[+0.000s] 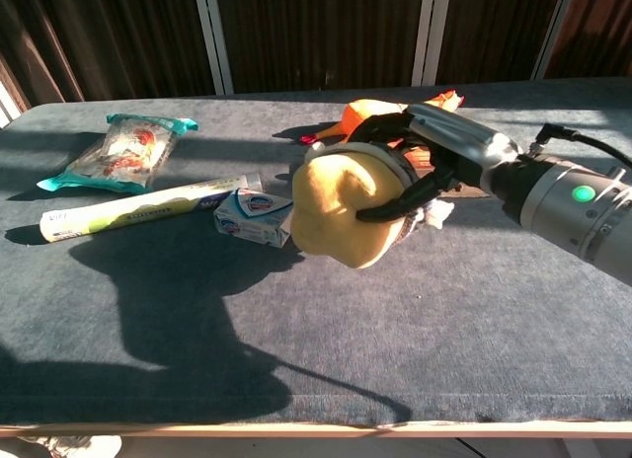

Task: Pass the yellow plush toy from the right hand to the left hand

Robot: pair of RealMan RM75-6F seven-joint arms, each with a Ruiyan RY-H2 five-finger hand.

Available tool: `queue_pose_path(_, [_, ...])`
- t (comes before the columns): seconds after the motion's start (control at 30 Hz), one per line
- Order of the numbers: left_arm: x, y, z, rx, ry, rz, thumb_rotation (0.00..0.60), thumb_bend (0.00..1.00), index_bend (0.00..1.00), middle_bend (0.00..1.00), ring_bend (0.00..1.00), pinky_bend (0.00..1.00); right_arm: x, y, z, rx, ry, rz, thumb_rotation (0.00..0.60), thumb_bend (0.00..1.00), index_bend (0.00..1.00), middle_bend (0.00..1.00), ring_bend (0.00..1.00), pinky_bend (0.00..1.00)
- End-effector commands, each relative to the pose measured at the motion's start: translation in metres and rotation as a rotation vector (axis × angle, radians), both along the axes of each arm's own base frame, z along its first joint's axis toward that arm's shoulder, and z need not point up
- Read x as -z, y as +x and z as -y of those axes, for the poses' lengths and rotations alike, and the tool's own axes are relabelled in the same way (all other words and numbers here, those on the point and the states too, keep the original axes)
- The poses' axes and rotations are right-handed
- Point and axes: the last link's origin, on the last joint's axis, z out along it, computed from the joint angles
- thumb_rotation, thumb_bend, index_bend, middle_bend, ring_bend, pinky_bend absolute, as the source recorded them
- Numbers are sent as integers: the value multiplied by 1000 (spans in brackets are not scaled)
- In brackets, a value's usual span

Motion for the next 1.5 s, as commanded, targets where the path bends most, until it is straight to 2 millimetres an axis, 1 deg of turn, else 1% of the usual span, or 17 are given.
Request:
queue_pose_path(0.03, [-1,0,0,0,2,3,600,285,104,0,3,147,18,22,2,-21,37,30,600,259,793,607,743,1000])
queue_pose_path(0.13, [-2,0,0,-2,7,10,600,285,105,0,10,147,33,33,1,-23,89,40,600,260,788,607,739,1000])
queue_pose_path(0.2, [-3,-1,0,-4,5,10,600,286,106,0,11,147,43,37,-2,-35,112,25,600,260,761,607,702,986])
queue_pose_path(0.27, [-2,-1,0,-5,-4,9,600,285,107,0,12,147,50,39,-5,-43,139,22,600,260,697,575,625,925])
queue_pose_path(0.33, [-2,-1,0,-7,-7,10,600,285,107,0,13,147,55,40,-8,-39,175,37,600,260,595,489,518,828])
queue_pose_path(0.43, [-3,-1,-1,-8,-7,14,600,285,108,0,14,148,58,39,-11,-44,222,42,600,260,436,353,354,720])
queue_pose_path(0.57, [-3,-2,-1,-11,-5,17,600,286,108,0,14,148,57,32,-13,-70,232,-9,600,258,305,239,184,594])
queue_pose_path(0.63, [-3,-2,-1,-11,-11,14,600,285,108,0,15,148,56,28,-13,-74,235,-26,600,246,244,172,96,481])
queue_pose_path(0.7, [-2,-1,-1,-10,-14,11,600,285,109,0,16,148,53,26,-13,-72,249,-37,600,225,165,82,19,296])
queue_pose_path(0.77, [-1,-1,-1,-8,-18,8,600,284,109,0,17,147,50,23,-12,-69,263,-48,600,200,95,20,0,156])
queue_pose_path(0.8, [0,-1,-1,-8,-20,6,600,284,109,0,17,148,48,23,-11,-70,263,-49,600,183,53,3,0,106])
queue_pose_path(0.87, [0,-1,-2,-10,-22,5,600,283,109,0,18,148,45,22,-10,-73,255,-49,600,148,6,0,0,61])
queue_pose_path(1.03, [1,-1,-3,-16,-24,2,600,284,110,0,19,148,28,20,-14,-106,205,-17,600,82,0,0,0,26])
queue_pose_path(1.13, [2,-1,-3,-18,-27,-1,600,283,109,0,19,148,12,19,-17,-139,167,9,600,61,0,0,0,23])
queue_pose_path(1.33, [3,-1,-4,-21,-30,-6,600,283,109,0,19,148,-30,11,-26,-190,100,31,600,36,0,0,0,5])
queue_pose_path(1.43, [4,-1,-4,-22,-35,-10,600,283,109,0,20,149,-57,-3,-34,-198,70,-8,600,29,0,0,0,0])
queue_pose_path(1.5, [5,-1,-4,-21,-40,-16,600,284,109,0,24,149,-78,-23,-43,-183,40,-100,600,30,0,0,0,0])
